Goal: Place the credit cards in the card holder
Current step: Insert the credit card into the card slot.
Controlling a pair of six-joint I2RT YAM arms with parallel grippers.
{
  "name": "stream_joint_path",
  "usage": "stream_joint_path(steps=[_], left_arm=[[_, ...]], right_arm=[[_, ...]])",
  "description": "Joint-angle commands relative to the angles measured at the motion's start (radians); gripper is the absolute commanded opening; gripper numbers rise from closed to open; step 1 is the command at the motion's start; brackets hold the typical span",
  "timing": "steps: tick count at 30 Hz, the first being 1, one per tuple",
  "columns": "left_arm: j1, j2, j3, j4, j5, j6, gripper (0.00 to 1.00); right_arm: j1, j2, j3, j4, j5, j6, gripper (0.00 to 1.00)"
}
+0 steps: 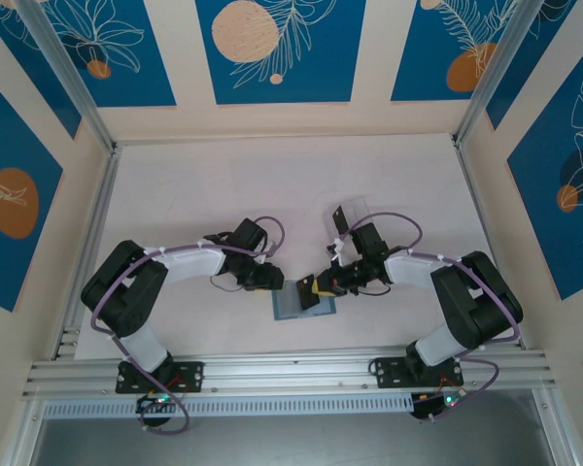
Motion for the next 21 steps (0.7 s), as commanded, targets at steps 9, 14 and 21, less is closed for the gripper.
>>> stream_joint_path(steps=[9, 14, 21], left_arm=[[-0.016, 0.042, -0.022, 0.009, 0.000, 0.019, 0.44], [-0.016, 0.055, -0.021, 0.013, 0.003, 0.021, 0.44], [-0.016, 0.058, -0.033, 0.019, 0.008, 0.020, 0.43]], right_arm=[[0.010, 0.066, -0.010, 0.031, -0.060, 0.020, 0.00], [0.016, 0.093, -0.011, 0.044, -0.068, 0.028, 0.00], [0.015, 0.109, -0.002, 0.044, -0.068, 0.030, 0.00]])
